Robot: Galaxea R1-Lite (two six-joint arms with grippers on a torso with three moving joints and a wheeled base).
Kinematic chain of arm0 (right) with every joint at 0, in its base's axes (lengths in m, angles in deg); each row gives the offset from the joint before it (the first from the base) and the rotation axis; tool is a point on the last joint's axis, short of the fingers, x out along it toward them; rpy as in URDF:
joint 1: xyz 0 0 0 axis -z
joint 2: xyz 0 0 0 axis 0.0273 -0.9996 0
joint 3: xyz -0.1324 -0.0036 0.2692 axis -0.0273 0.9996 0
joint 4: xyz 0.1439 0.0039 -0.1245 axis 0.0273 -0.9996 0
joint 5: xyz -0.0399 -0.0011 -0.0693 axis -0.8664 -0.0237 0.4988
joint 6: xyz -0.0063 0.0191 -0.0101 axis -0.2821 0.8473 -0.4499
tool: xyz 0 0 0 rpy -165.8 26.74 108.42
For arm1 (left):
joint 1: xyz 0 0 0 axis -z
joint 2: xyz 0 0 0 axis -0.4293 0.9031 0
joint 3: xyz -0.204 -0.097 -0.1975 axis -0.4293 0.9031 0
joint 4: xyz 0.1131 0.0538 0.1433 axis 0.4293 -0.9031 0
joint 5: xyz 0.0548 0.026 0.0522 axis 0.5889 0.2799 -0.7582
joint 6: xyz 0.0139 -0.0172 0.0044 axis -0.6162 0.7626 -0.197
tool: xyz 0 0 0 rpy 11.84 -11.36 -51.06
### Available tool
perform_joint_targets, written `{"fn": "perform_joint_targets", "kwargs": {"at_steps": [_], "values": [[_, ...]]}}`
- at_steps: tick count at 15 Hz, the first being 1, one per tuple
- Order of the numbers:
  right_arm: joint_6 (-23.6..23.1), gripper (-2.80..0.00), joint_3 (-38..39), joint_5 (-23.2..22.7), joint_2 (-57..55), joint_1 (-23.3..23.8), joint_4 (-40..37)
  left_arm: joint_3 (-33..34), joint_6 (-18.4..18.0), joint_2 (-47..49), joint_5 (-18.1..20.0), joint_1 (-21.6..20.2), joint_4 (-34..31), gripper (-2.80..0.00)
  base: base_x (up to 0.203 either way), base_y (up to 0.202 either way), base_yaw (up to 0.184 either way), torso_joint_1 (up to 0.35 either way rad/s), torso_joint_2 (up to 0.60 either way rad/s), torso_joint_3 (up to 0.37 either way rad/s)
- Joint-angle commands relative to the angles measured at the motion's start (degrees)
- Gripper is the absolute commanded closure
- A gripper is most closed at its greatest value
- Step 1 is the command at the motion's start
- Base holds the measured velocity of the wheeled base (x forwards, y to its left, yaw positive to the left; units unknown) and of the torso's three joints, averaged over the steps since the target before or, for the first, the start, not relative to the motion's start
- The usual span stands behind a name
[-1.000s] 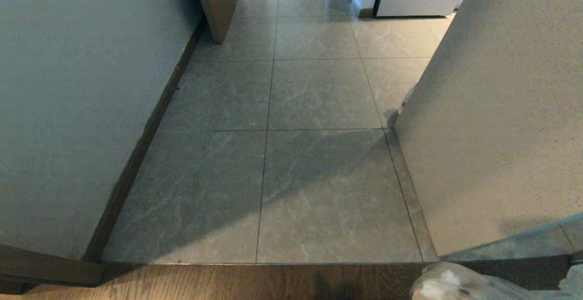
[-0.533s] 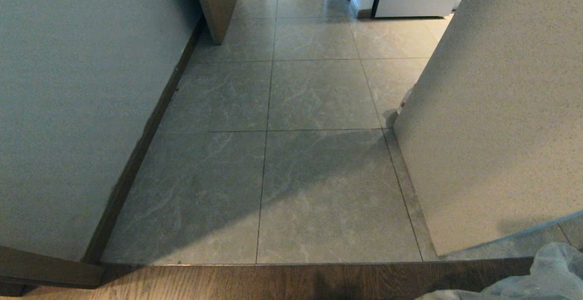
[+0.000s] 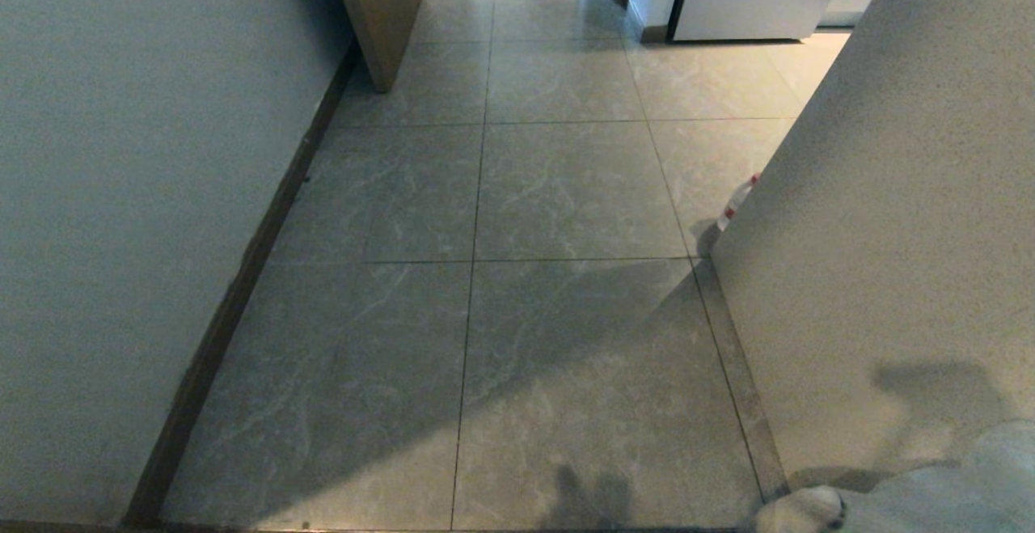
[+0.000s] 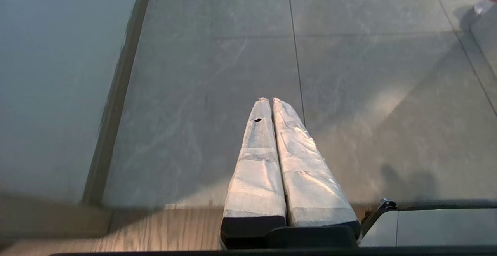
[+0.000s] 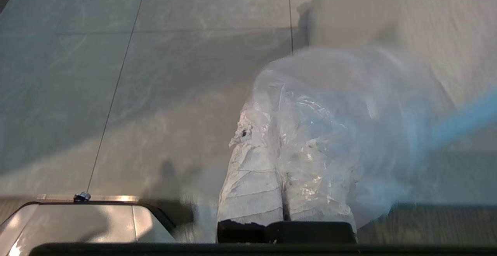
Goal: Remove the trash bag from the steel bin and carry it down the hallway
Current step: Put the trash bag at the door
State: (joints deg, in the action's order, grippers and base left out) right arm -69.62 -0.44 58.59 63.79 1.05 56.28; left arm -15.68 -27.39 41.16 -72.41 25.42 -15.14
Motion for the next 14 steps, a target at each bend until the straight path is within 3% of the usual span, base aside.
{"fn": "perform_joint_targets", "kwargs": {"at_steps": [1,14], "values": [[-0.01,0.0,0.09,-0.04,-0.09,-0.02,0.02,0.0,-0.02,0.0,0.0,0.0,0.01,0.0,0.19,0.0,0.002,0.002,0.0,-0.002],[-0.01,0.0,0.09,-0.04,-0.05,-0.02,0.02,0.0,0.07,0.0,0.0,0.0,0.01,0.0,0.189,0.0,0.0,0.001,0.0,0.003]]}}
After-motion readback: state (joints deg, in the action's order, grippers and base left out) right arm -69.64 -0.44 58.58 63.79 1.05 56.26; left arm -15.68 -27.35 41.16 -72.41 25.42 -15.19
